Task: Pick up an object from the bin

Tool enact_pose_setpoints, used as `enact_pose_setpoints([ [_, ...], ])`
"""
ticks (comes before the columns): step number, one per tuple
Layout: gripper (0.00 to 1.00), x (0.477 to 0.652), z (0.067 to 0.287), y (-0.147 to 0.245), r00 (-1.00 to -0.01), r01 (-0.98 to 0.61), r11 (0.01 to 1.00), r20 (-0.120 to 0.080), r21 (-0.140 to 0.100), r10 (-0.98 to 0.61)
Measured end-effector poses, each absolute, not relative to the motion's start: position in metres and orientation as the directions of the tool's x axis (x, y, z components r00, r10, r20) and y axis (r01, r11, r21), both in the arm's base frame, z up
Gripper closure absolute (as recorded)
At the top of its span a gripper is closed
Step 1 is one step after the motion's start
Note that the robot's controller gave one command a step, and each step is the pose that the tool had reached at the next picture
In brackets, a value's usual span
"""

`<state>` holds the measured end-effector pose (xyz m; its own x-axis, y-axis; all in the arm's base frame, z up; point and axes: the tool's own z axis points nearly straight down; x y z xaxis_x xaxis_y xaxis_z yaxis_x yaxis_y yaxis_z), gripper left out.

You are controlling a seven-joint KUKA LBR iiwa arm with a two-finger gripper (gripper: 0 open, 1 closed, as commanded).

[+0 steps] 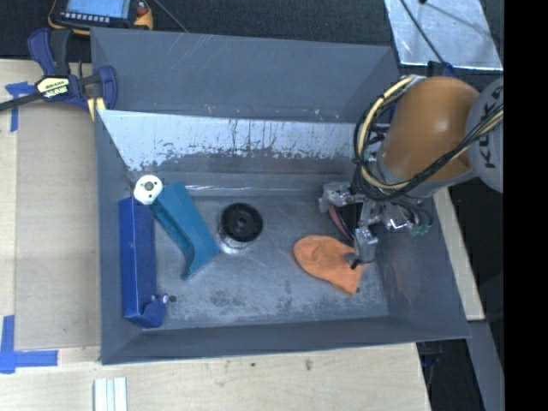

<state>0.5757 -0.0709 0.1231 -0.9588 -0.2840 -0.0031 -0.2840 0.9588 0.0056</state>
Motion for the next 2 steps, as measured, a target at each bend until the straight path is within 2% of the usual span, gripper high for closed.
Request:
enact_pose_setpoints([
  [1, 0.0, 0.6, 0.101, -0.087, -0.956, -0.292, 0.956, -0.005, -0.007, -0.292],
  [2, 0.0, 0.596, 0.083, -0.107, -0.959, -0.284, 0.959, -0.005, 0.002, -0.284],
])
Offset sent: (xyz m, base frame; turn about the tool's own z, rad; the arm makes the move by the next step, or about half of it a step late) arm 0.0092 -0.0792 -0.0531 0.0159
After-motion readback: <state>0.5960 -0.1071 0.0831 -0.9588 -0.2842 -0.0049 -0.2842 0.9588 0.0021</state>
